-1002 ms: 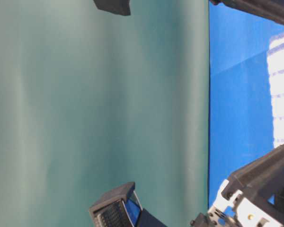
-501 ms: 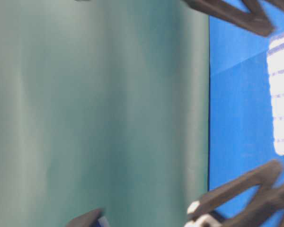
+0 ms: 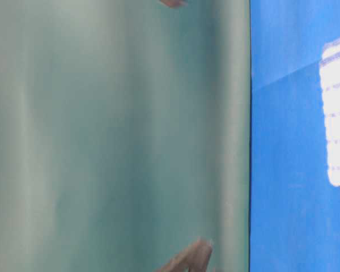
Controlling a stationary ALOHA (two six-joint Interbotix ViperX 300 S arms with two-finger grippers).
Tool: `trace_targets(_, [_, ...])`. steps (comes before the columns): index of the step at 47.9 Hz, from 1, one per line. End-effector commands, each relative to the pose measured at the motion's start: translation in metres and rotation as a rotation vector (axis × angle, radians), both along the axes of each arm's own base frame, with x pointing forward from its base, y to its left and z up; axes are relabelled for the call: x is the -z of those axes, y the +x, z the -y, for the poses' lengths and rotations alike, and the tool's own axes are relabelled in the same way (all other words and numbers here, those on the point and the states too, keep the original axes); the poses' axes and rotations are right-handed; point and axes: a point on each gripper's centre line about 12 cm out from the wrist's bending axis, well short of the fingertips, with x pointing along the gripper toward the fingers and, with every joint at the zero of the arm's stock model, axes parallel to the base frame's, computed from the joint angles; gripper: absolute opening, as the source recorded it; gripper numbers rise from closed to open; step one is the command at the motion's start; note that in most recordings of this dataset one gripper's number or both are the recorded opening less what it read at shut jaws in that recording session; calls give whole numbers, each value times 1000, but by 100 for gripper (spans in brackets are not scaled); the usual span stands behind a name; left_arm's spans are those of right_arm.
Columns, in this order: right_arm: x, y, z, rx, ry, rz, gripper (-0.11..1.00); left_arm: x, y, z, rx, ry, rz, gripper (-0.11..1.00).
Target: Fold the blue towel.
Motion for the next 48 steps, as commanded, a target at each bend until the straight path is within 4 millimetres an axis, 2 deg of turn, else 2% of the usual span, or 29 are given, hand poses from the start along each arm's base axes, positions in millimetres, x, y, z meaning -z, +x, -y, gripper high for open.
trace_targets(1, [-17, -12, 7, 3, 5, 60, 93, -13, -13, -8, -13, 8, 54, 73])
trace_targets(8, [-21, -36, 18, -5, -15, 91, 93, -17, -37, -14, -18, 19, 96, 73])
trace_targets(21, [1, -69, 32, 31, -60, 103, 93, -18, -82, -20, -12, 13, 158, 73])
trace_targets(34, [29, -85, 38, 70, -62, 82, 93, 2, -118, -24, -7, 8, 174, 73])
trace_targets(48, [46, -92, 44, 134, -31, 60, 92, 22, -138, -27, -10, -7, 177, 72])
